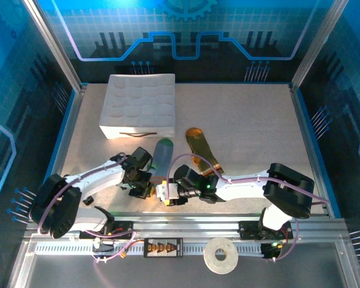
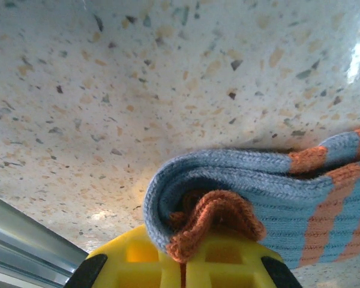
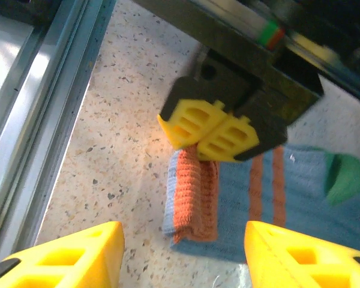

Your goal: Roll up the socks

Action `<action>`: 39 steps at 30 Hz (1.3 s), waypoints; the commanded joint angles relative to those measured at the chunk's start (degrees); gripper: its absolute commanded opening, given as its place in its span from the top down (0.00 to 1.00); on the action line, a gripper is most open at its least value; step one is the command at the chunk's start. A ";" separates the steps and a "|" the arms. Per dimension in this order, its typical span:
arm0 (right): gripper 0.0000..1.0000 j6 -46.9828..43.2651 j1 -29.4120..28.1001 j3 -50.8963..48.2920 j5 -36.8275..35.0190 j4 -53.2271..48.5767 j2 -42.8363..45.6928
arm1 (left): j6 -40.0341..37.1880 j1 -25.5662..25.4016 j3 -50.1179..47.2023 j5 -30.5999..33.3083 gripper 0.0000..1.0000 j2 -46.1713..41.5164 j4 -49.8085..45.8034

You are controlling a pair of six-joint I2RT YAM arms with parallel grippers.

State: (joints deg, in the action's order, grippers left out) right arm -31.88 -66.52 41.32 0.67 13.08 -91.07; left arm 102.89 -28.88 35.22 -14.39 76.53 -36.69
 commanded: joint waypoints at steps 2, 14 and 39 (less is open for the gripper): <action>0.46 -7.22 -2.73 -0.09 -8.80 5.35 -2.89 | -1.95 1.78 -0.86 2.45 1.00 2.51 -5.84; 0.68 -2.64 -3.25 5.52 -10.54 3.93 -11.75 | -5.08 3.27 1.08 1.13 1.00 5.44 -4.76; 1.00 25.59 8.68 8.75 22.49 -15.09 -18.68 | -9.60 3.79 -1.85 2.26 0.59 -14.74 -1.19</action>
State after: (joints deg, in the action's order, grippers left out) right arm -9.82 -58.65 50.72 18.00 8.38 -105.30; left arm 94.94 -25.32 35.07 -11.79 64.53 -38.50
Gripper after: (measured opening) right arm 0.054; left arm 0.417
